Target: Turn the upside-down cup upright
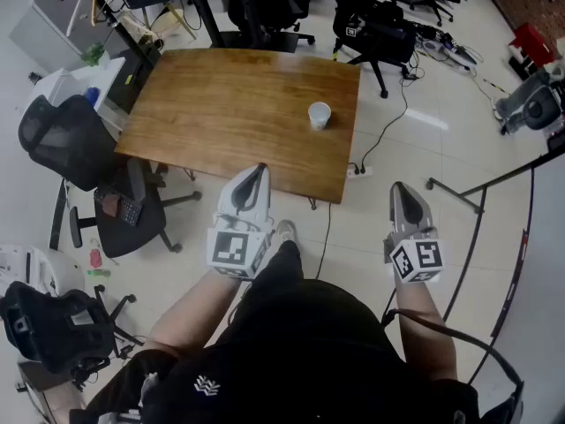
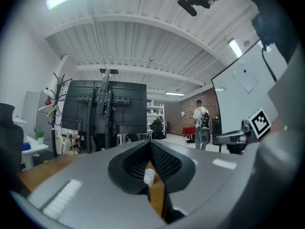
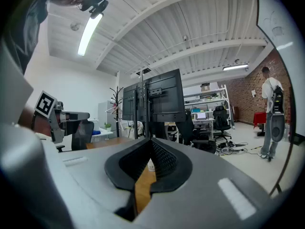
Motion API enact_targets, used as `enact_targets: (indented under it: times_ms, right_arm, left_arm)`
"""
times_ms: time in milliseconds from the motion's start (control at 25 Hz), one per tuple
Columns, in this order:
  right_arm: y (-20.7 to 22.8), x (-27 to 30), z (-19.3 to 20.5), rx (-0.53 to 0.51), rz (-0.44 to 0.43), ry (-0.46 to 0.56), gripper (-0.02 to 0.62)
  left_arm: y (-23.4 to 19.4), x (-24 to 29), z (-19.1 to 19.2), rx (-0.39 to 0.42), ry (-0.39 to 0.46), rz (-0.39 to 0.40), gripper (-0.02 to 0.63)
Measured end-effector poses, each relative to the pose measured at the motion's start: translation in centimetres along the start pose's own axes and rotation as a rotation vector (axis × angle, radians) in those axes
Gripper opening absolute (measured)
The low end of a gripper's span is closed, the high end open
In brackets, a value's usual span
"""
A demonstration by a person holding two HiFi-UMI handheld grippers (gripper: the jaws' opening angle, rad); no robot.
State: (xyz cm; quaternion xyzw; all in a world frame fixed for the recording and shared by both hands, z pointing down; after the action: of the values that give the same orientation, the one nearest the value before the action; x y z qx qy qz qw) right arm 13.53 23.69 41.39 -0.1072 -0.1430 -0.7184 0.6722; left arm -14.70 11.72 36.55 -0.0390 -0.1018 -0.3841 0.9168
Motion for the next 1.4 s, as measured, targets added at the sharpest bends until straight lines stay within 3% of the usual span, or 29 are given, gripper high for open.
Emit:
enact_targets:
  times_ms: [240,440,640,800,1080,1200,1280,1400]
  right_arm:
    - [0.1,9.3,-3.5,-0.065,-0.036,-0.054,0.002]
    - [1.6,14.8,-4.4,-0.067,-0.094,-0.132,0.002]
    - [4.2,20.3,-3.0,-0.090,-0.156,-0.219,0.002]
    - [5.4,24.8,-2.0,-0.117,-0.234,-0.280,0.003]
    - [4.7,31.1,2.3,-0.169,-0.365,-0.460,0.003]
    - [3.9,32.1,3.2,-0.161,-0.394,-0.478,0.005]
    - [3.5,32.9,3.7,-0.151,-0.401,-0.495,0.072]
    - [3.2,33.6,4.1,-0.153,-0.380,-0.518,0.081]
  left_arm:
    - [-5.3,8.3,-4.1,0.022,0.012,0.060,0.000]
    - [-6.8,13.4,-6.5,0.025,0.009,0.061,0.000]
    - [-7.8,16.5,-6.7,0.033,0.063,-0.038,0.000]
    - [-9.2,16.9,-6.8,-0.050,0.024,-0.111,0.000]
    - [-9.6,16.6,-6.5,-0.059,-0.017,-0.216,0.000]
    - [-9.4,15.8,-6.1,-0.040,-0.044,-0.245,0.000]
    - [-9.9,15.1,-5.9,-0.045,-0.065,-0.278,0.000]
    - [-10.6,13.6,-5.7,-0.046,-0.083,-0.325,0.000]
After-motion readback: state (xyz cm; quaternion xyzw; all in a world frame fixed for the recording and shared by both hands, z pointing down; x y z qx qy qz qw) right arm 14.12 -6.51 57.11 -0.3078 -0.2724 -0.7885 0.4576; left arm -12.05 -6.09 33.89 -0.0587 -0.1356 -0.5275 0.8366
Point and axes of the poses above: the fingertips, and each gripper's own axes: x forward along the fingers, y to its right, z out of its underside, the point moved 5 cm from there along -x, backward along the fingers, and after that the axes turned 12 degrees about -y, right-handed, at the moved point
